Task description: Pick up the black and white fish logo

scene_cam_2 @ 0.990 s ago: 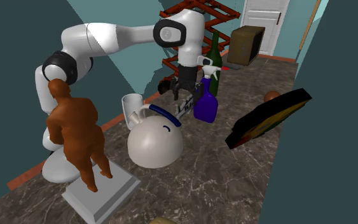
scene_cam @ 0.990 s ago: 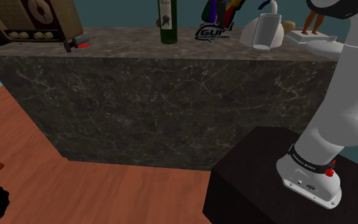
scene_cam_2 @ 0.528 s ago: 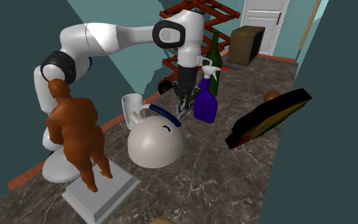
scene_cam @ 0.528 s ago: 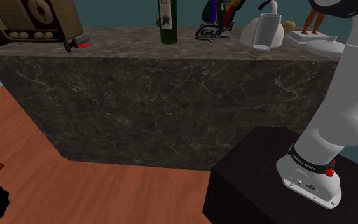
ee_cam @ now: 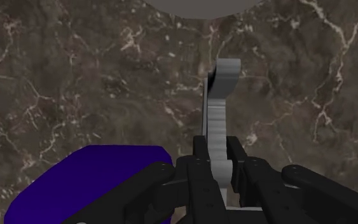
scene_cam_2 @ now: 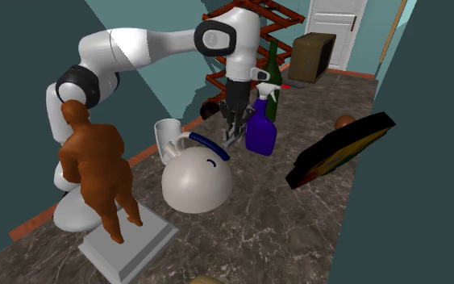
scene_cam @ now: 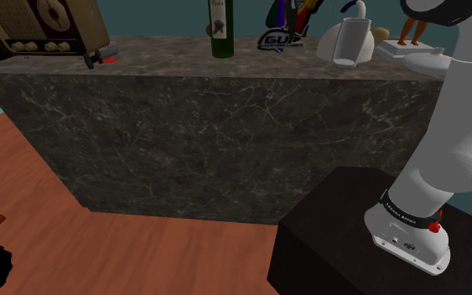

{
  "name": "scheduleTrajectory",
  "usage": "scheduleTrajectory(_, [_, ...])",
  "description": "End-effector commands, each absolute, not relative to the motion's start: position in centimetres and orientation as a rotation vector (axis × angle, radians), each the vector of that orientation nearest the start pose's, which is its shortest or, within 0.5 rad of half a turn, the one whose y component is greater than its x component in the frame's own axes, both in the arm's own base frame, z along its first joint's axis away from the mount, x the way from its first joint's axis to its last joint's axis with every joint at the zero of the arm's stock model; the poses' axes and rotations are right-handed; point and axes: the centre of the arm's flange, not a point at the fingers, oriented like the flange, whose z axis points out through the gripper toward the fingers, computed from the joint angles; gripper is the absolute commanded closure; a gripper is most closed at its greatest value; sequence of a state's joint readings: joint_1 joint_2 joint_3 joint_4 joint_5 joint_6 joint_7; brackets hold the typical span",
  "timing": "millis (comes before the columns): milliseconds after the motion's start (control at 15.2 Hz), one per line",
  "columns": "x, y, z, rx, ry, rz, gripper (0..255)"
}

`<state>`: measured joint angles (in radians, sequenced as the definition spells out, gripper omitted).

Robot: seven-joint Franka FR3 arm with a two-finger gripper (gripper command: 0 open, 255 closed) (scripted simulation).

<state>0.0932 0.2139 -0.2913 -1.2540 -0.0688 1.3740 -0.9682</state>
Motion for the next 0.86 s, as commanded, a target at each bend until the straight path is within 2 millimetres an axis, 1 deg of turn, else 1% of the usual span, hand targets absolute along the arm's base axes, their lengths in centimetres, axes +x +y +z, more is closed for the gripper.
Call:
scheduleTrajectory(0, [58.8,-10.4,64.6,-2.963,-1.189,0.230,255])
scheduleTrajectory(660, [58.8,-10.4,69.9,-2.963,-1.189,0.230,255])
scheduleTrajectory(792, [58.8,-10.4,70.0,-2.963,-1.190,0.230,255])
